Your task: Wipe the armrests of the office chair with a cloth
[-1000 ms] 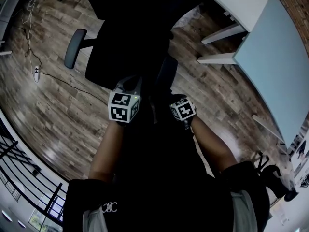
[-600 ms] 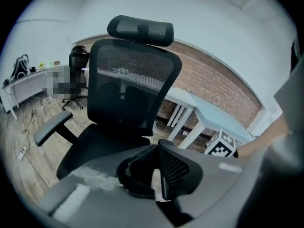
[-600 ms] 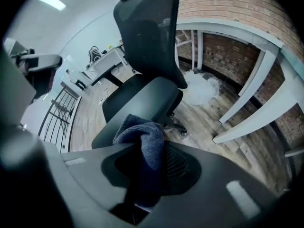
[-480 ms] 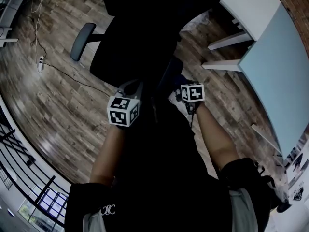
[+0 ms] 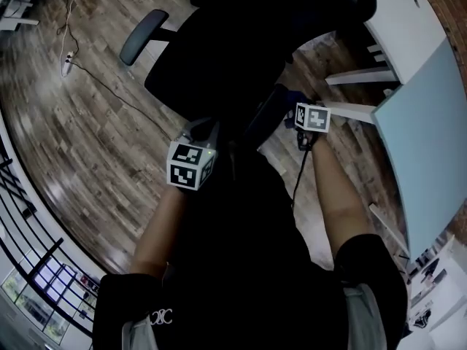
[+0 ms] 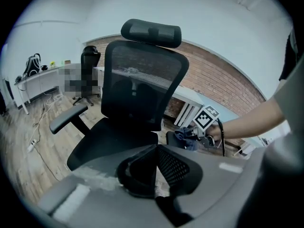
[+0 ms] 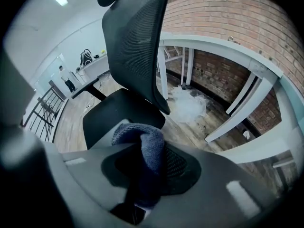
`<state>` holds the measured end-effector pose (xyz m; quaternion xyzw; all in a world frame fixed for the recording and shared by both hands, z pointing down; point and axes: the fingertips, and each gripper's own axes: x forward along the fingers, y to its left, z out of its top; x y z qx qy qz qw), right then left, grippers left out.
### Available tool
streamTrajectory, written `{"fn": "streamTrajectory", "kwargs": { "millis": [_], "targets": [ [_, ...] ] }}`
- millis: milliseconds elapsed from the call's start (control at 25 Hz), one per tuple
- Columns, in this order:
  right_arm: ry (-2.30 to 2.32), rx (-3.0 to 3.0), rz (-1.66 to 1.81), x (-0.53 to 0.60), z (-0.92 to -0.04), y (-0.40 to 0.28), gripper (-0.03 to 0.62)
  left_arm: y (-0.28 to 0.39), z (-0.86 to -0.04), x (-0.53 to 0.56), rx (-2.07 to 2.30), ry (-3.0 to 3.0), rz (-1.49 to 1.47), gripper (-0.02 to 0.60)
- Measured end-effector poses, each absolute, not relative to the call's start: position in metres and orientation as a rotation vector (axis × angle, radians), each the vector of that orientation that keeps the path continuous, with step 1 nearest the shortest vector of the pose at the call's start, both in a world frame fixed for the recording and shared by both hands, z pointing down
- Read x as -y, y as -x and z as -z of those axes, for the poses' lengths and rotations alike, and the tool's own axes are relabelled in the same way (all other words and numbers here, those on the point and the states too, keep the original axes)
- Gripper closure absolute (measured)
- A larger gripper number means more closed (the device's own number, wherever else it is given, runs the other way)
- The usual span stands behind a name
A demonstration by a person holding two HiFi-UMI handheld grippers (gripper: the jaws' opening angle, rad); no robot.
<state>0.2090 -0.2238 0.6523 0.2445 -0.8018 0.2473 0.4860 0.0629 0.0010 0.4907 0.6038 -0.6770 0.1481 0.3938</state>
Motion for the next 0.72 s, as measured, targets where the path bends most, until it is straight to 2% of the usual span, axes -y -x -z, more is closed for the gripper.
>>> {"fn": "streamTrajectory", "kwargs": {
  "millis": [360,720],
  "targets": [
    [-0.489,1.963,-0.43,0.243,-0.647,-0.149,0.502,-0.047,-0.498,-0.029,1.771,-1.458,-0.37,0.575],
    [-0.407,1.933,-0.257,0.232,-0.645,-0.134,0.503,-0.041,-0.5,-0.032,1.78,-1.437,-0.333,0.575]
  ]
}}
